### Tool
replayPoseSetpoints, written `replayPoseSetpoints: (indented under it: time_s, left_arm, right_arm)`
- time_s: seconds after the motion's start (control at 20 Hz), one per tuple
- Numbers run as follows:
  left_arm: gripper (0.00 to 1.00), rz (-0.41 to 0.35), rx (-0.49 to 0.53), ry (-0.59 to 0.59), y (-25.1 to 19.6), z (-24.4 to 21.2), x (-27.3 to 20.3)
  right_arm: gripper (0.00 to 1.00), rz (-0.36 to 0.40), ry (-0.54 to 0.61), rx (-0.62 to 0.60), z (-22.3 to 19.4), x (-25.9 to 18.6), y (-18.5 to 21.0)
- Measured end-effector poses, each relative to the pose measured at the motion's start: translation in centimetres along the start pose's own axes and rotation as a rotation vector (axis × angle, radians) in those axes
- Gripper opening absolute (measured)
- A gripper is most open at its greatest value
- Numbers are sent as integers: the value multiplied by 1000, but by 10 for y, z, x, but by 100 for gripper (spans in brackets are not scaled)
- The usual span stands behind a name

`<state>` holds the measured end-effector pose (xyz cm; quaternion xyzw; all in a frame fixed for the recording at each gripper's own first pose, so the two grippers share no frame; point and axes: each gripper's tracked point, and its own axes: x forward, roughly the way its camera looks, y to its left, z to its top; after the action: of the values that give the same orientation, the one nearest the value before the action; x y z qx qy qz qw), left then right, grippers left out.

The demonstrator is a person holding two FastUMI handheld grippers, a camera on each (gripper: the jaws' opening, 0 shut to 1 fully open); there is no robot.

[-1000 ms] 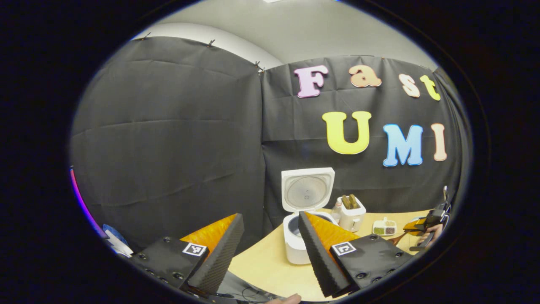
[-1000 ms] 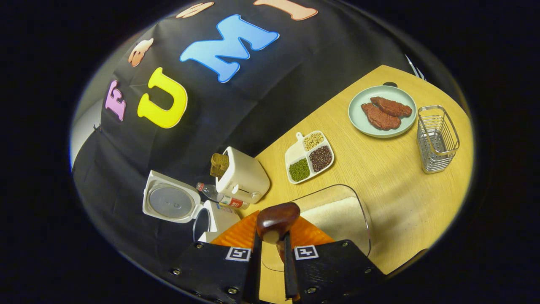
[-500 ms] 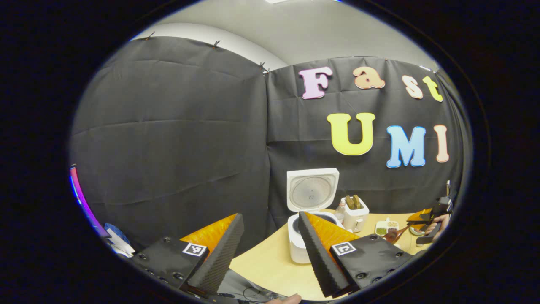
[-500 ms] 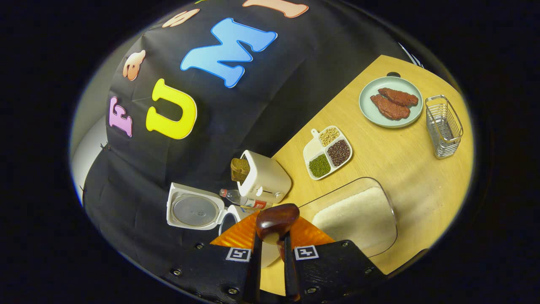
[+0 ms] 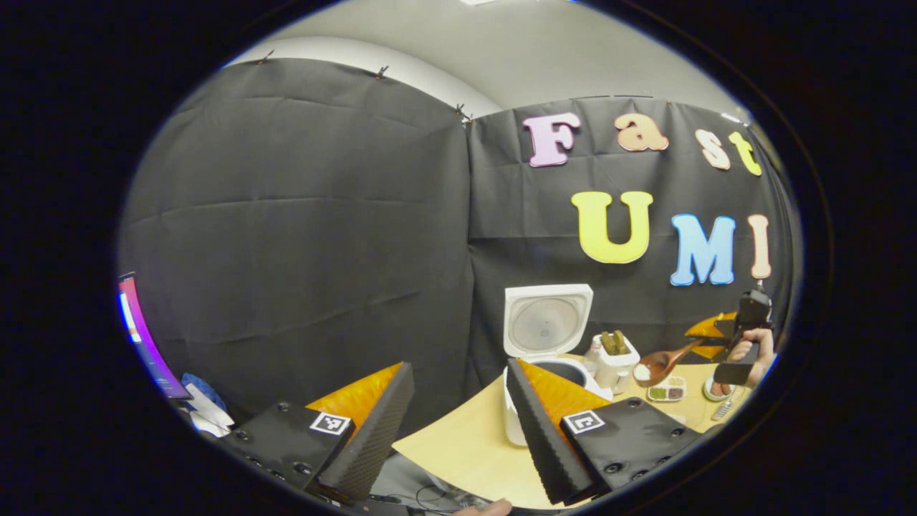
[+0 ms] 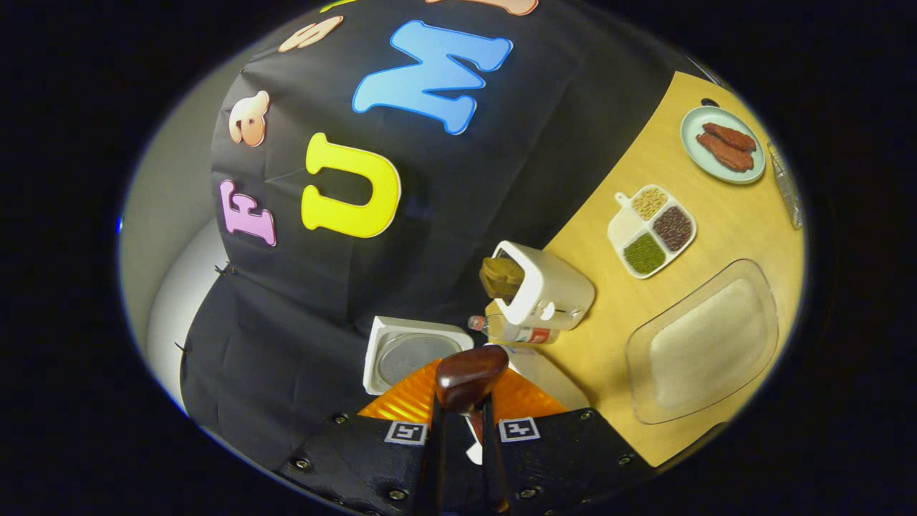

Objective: Close the left gripper, press the button to open the rice cooker; take a wooden spoon from the chopstick holder with the right hand, scoop a spoonful of rice and pour it into the rice cooker, then put the wooden spoon back into the chopstick holder.

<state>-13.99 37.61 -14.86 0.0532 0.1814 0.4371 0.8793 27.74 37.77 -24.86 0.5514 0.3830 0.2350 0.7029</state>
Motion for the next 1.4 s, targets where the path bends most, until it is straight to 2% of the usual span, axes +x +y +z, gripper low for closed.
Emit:
replayPoseSetpoints:
  time_s: [0.2, 0.35, 0.8, 0.95, 1.1, 1.25, 1.4]
  left_arm:
    - [90, 35, -10, -2, 12, -3, 3]
    - [90, 58, -11, 1, 40, -5, -8]
    - [90, 133, -12, 37, 63, -15, -5]
    - [94, 155, -2, 48, 69, -22, -4]
    - [90, 173, -7, 61, 77, -28, -5]
    - [92, 188, -12, 69, 80, -27, -1]
    - [92, 199, -16, 71, 82, -27, 2]
  right_arm:
    - [22, -5, 57, -68, -35, 49, 22]
    - [22, -14, 96, -117, -59, 84, 29]
    - [22, -102, 180, -370, -120, 167, 1]
    - [22, -126, 221, -527, -141, 184, -14]
    - [22, -121, 269, -736, -164, 194, -20]
    - [22, -71, 319, -918, -188, 196, -12]
    - [22, -12, 365, -1043, -207, 190, -10]
